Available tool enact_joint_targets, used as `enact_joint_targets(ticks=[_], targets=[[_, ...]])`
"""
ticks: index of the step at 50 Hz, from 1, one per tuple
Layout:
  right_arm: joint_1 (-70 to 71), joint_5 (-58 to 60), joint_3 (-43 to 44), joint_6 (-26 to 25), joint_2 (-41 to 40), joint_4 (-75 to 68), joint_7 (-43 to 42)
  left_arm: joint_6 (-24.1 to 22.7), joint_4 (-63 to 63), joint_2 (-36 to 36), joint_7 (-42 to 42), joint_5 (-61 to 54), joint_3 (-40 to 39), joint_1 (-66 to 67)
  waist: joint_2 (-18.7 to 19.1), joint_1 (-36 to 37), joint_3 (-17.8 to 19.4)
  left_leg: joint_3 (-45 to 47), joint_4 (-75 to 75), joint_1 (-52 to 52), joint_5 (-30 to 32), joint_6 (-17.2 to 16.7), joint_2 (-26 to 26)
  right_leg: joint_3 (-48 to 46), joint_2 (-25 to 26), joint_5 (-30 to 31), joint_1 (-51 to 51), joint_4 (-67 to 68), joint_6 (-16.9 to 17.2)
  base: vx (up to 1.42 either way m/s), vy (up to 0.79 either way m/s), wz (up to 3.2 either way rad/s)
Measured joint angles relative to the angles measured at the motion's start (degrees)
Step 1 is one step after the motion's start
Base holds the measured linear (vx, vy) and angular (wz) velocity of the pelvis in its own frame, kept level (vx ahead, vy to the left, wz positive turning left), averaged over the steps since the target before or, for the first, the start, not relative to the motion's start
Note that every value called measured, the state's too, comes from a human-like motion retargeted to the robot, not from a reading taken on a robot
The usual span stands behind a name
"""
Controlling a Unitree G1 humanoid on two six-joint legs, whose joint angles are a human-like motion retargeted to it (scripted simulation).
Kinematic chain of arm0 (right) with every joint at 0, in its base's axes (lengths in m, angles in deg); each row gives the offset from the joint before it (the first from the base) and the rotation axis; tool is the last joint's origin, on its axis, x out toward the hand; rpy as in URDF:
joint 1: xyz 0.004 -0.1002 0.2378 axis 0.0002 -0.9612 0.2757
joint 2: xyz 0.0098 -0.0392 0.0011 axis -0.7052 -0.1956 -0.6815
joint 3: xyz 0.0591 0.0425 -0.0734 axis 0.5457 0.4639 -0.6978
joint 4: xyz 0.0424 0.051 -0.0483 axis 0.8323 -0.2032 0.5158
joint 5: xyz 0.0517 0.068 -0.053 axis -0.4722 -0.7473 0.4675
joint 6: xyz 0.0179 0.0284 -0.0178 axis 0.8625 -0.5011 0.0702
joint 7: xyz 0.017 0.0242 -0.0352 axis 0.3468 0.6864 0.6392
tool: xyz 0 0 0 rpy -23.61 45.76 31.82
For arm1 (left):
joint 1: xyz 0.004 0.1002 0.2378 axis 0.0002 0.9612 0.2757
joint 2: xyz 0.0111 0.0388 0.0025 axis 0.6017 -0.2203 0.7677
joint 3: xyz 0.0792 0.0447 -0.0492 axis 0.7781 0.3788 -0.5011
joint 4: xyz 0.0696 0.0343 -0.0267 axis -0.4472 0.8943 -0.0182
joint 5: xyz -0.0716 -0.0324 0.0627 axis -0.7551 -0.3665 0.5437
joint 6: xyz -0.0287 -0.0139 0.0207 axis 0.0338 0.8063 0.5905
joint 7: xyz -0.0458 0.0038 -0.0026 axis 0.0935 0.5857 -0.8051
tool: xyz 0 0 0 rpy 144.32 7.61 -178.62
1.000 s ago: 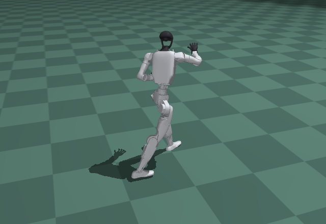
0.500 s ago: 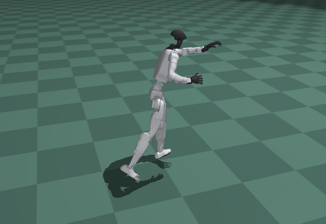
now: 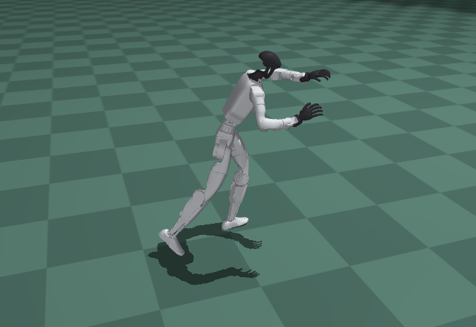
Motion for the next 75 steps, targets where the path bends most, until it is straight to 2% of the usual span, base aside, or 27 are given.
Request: enact_joint_targets(ticks=[2, 5, 8, 10, 13, 16, 18, 21, 23, 25, 27, 31, 36, 40, 45, 47, 50, 52, 54, 57, 60, 63, 65, 68, 71, 73, 75], targets=[[18.61, 0.33, -9.15, -1.11, 0.17, -8.74, -2.81, 0.03, 2.28, -2.74, 0.16, -0.01, 0.76, 1.60, 1.04, 1.43, -0.98, -0.45, 1.27, 3.34, -1.35, -0.41, 0.84, 0.64, -0.72, 0.34, -3.10, 11.70, -4.25, 0.36, 0.21, -0.06], [42.80, 0.78, -26.89, -4.44, -1.81, -27.56, -4.81, 1.76, 12.24, -10.37, 2.92, -0.85, 1.62, 4.65, -0.72, -0.73, -2.88, -3.02, -3.93, 10.10, -1.34, 0.56, -4.96, 6.65, -2.09, -1.37, -10.97, 33.98, -10.12, 0.39, 0.20, 1.10], [49.96, 1.28, -39.02, -3.52, -2.58, -40.52, -4.65, 4.30, 26.01, -22.53, 8.54, -4.28, -6.02, 12.73, 0.94, -6.06, -6.80, -9.73, -5.74, 15.31, -1.16, 1.78, -7.31, 11.05, 4.93, -9.24, -18.52, 55.97, -14.30, 0.45, 0.13, 2.11], [44.94, 2.78, -40.33, -1.55, -1.19, -40.91, -4.86, 5.02, 29.31, -28.72, 11.02, -8.64, -14.47, 19.41, 3.79, -10.87, -8.85, -15.64, -7.49, 19.56, -0.66, 1.66, -7.27, 8.60, 8.56, -13.86, -23.46, 70.66, -17.91, 0.45, 0.09, 2.59], [22.02, 7.26, -27.20, 2.29, 4.26, -25.84, -5.55, 5.18, 16.77, -31.51, 11.74, -7.12, -27.16, 34.43, 9.97, -19.74, -9.67, -26.13, -10.46, 26.04, 0.48, -1.60, -4.35, 1.48, 11.22, -16.71, -31.79, 91.61, -19.34, 0.41, 0.05, 2.97], [-10.54, 13.19, -3.63, 5.18, 4.55, -4.43, -8.14, 3.23, -7.01, -29.96, 14.60, 2.06, -36.45, 54.63, 16.01, -27.45, -8.58, -35.68, -12.51, 28.57, 2.12, -8.50, 0.31, -3.17, 11.61, -17.20, -46.64, 109.89, -12.99, 0.33, -0.02, 2.71], [-33.12, 18.16, 12.46, 6.41, -1.09, 8.95, -9.91, -0.03, -24.25, -27.11, 16.89, 8.59, -43.02, 71.07, 19.61, -31.88, -4.97, -40.63, -14.25, 31.33, 3.43, -13.02, 4.37, -4.99, 11.62, -16.85, -56.40, 117.69, -7.09, 0.30, -0.16, 2.29], [-59.49, 21.95, 27.26, 6.38, -17.81, 21.73, -12.10, -5.47, -44.34, -21.65, 18.11, 10.02, -55.76, 98.31, 20.50, -39.41, 5.37, -44.99, -19.66, 41.73, 7.20, -15.67, 9.27, -4.50, 8.16, -18.88, -63.46, 121.74, -1.30, 0.32, -0.29, 2.36], [-69.90, 20.41, 29.65, 7.00, -28.72, 24.87, -10.30, -8.02, -51.16, -19.49, 16.00, 5.35, -62.90, 113.94, 19.25, -44.13, 11.14, -46.84, -22.01, 48.31, 9.11, -16.16, 11.59, -2.00, 3.30, -21.18, -65.86, 120.59, 0.02, 0.37, -0.30, 2.14], [-75.74, 17.84, 28.68, 7.41, -34.90, 25.85, -7.76, -8.90, -54.13, -17.74, 12.70, 0.62, -65.78, 124.99, 18.60, -47.02, 12.46, -48.66, -21.85, 50.88, 9.05, -16.43, 13.77, 0.40, -2.94, -22.71, -69.02, 116.37, -0.23, 0.39, -0.29, 1.61], [-75.67, 17.03, 26.63, 7.00, -34.66, 26.43, -7.29, -8.91, -55.49, -15.69, 11.88, -0.48, -65.83, 130.04, 17.87, -48.69, 12.46, -49.95, -21.60, 52.52, 8.28, -16.92, 15.83, 0.91, -8.82, -23.67, -69.48, 108.59, -1.14, 0.33, -0.28, 1.24], [-67.15, 18.29, 21.11, 7.29, -26.12, 24.97, -3.62, -10.49, -56.18, -11.80, 9.17, -1.07, -62.79, 130.96, 13.60, -47.35, 7.51, -51.60, -24.20, 56.33, 7.65, -17.20, 14.37, 2.27, -14.50, -24.59, -64.44, 86.31, -0.88, 0.22, -0.22, 0.68], [-49.64, 16.07, 14.38, 5.98, -21.33, 20.44, 2.27, -12.57, -53.30, -11.97, -8.23, -17.24, -59.93, 119.71, 5.86, -37.47, -0.03, -55.63, -24.62, 55.76, 4.77, -17.20, 6.87, -0.04, -16.81, -21.90, -48.66, 50.09, -1.78, 0.17, -0.25, 0.26], [-35.09, 14.29, 13.82, 4.26, -21.11, 21.62, 5.69, -11.58, -52.79, -18.44, -13.44, -38.54, -62.99, 112.69, 0.97, -26.16, 0.25, -58.34, -21.35, 52.74, -0.42, -17.20, 5.87, -10.97, -12.27, -23.01, -28.81, 16.57, -3.53, 0.19, -0.54, 0.24], [-16.55, 11.59, 14.47, 1.33, -14.47, 24.83, 12.40, -13.05, -59.12, -27.70, -24.68, -84.73, -65.46, 115.80, -3.02, -8.54, 3.68, -57.88, -18.06, 49.94, -8.30, -13.92, 6.88, -11.31, -2.39, -26.76, -16.56, -6.66, -2.28, 0.29, -0.68, -0.20], [-10.76, 10.32, 12.30, 1.26, -7.67, 24.75, 14.75, -11.59, -61.32, -29.70, -32.53, -97.56, -65.64, 121.44, -4.21, -2.76, 4.58, -57.72, -17.54, 48.97, -9.32, -12.37, 5.26, -8.55, -2.96, -18.65, -17.19, -9.57, -0.82, 0.27, -0.58, -0.26], [-3.31, 9.28, 6.87, 2.59, 3.06, 23.60, 15.15, -11.82, -63.11, -30.74, -41.64, -104.64, -68.50, 129.08, -3.78, 2.26, 6.27, -57.86, -15.54, 46.38, -8.90, -11.36, 3.66, -3.45, -4.07, 3.75, -21.70, -11.69, 2.97, 0.25, -0.57, -0.22], [-0.66, 7.34, 3.46, 3.81, 6.05, 23.23, 13.89, -11.15, -64.59, -31.67, -43.18, -106.57, -70.31, 132.37, -1.09, 2.44, 5.77, -57.25, -14.55, 44.42, -6.80, -12.17, 5.38, -1.61, -1.96, 7.03, -25.70, -9.17, 2.88, 0.28, -0.56, -0.33], [-2.09, 4.87, 2.73, 5.39, 4.26, 23.94, 13.65, -10.22, -67.17, -32.55, -42.53, -107.08, -71.11, 132.86, 2.43, 0.24, 4.79, -55.16, -14.25, 43.10, -2.82, -13.62, 8.35, -1.51, 0.96, 3.27, -29.15, -4.48, 0.75, 0.32, -0.53, -0.38], [-10.82, 2.51, 4.74, 7.38, -4.41, 25.42, 16.78, -11.76, -72.26, -31.44, -37.22, -95.49, -71.46, 127.33, 6.37, -6.70, 3.36, -46.27, -13.21, 41.86, 4.76, -14.95, 11.26, -1.16, 4.57, -0.78, -32.13, -1.33, -2.23, 0.35, -0.46, -0.55], [-21.58, -1.70, 6.00, 9.18, -13.38, 26.09, 21.49, -13.72, -75.76, -24.97, -27.55, -68.91, -72.81, 112.43, 7.83, -17.20, 1.64, -30.74, -13.05, 41.88, 12.00, -15.68, 11.83, 0.24, 7.11, -0.84, -32.96, -4.82, -2.95, 0.35, -0.36, -0.76], [-32.00, -6.13, 5.95, 9.77, -15.64, 26.79, 22.96, -11.01, -73.27, -12.07, -16.82, -44.88, -69.36, 88.59, 7.96, -30.97, -0.81, -16.28, -16.52, 43.70, 18.76, -16.91, 10.56, 0.72, 8.10, -0.18, -32.14, -9.93, -1.64, 0.33, -0.27, -0.44], [-37.90, -8.80, 6.82, 10.22, -14.51, 27.13, 23.25, -6.02, -65.25, -2.89, -12.59, -32.37, -60.72, 66.22, 7.43, -40.20, -2.04, -10.34, -19.12, 44.01, 22.51, -17.20, 8.70, 0.46, 7.65, 0.48, -31.27, -13.22, -0.99, 0.28, -0.19, 0.03], [-44.11, -12.77, 11.52, 11.48, -10.34, 27.50, 22.87, -0.09, -33.07, 1.94, -9.00, -15.38, -33.06, 23.29, 7.61, -50.90, -0.10, -7.86, -19.78, 43.49, 25.10, -17.15, 9.23, -1.08, 9.04, 0.49, -29.35, -15.96, -1.31, 0.24, -0.18, 0.11], [-46.99, -11.53, 16.28, 12.25, -7.00, 28.21, 20.22, 4.43, 13.42, -7.27, -8.05, 4.53, -1.92, -6.85, 7.90, -59.04, 3.72, -8.29, -20.14, 43.23, 26.87, -15.88, 9.79, -2.19, 10.31, 0.20, -27.58, -17.61, -1.71, 0.21, -0.13, 0.01], [-48.67, -9.58, 19.83, 11.84, -4.70, 29.33, 20.40, 3.65, 35.72, -12.42, -17.16, 17.09, 5.76, -12.35, 9.95, -62.86, 5.43, -8.59, -21.17, 43.60, 28.47, -15.89, 9.72, -2.12, 11.13, -0.46, -27.34, -17.67, -1.98, 0.19, -0.11, -0.27], [-50.05, -8.13, 22.26, 11.75, -5.29, 31.40, 21.69, 1.03, 43.31, -12.72, -23.08, 22.13, 6.17, -14.19, 10.31, -65.05, 6.12, -8.89, -22.28, 44.20, 30.33, -16.59, 9.19, -1.22, 11.92, -1.15, -27.66, -17.30, -2.51, 0.17, -0.11, -0.58]])
